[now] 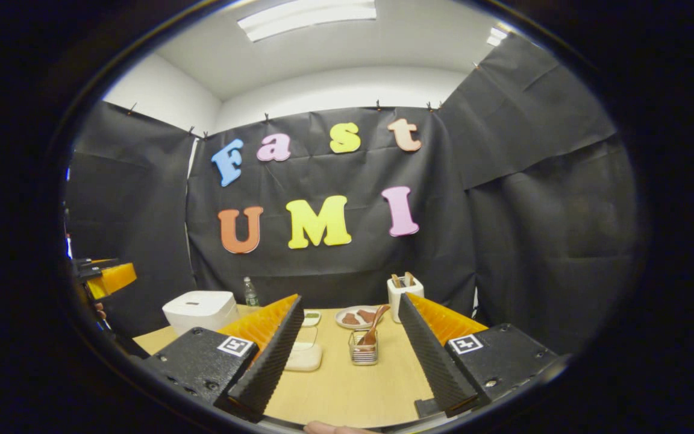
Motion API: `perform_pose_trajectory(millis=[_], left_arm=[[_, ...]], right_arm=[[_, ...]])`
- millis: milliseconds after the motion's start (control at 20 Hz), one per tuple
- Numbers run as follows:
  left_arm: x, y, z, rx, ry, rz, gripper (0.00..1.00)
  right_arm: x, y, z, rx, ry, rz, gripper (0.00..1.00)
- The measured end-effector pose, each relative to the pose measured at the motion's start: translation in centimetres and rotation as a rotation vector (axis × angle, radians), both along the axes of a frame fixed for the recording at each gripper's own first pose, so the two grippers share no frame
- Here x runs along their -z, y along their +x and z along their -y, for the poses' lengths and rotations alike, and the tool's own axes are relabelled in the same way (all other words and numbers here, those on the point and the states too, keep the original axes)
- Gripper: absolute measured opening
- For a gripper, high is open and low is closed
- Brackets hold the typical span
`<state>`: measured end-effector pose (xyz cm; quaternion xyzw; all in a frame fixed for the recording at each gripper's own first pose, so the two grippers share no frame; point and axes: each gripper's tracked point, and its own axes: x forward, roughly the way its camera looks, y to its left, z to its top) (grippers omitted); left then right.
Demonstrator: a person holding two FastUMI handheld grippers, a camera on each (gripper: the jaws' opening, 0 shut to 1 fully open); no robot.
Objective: Close the left gripper, press the button to open the rice cooker; take a wooden spoon from the chopstick holder with the right hand, scoop a spoonful of rice and pour it into the rice cooker, then put the wooden spoon back into the chopstick holder.
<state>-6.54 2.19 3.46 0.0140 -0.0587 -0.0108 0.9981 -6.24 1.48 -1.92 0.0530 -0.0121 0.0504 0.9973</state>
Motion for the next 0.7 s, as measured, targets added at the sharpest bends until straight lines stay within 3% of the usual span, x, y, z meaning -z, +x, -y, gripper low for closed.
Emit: perform_pose_trajectory(millis=[250, 700], left_arm=[[0.4, 0.1, -2.1, -0.07, -0.058, -0.018, 0.95], [1.0, -0.4, -3.0, -0.052, -0.076, -0.031, 0.96]], right_arm=[[-0.6, -0.5, -1.4, -0.014, -0.016, 0.006, 0.99], [-2.1, -1.3, -2.9, -0.027, -0.037, 0.058, 1.0]])
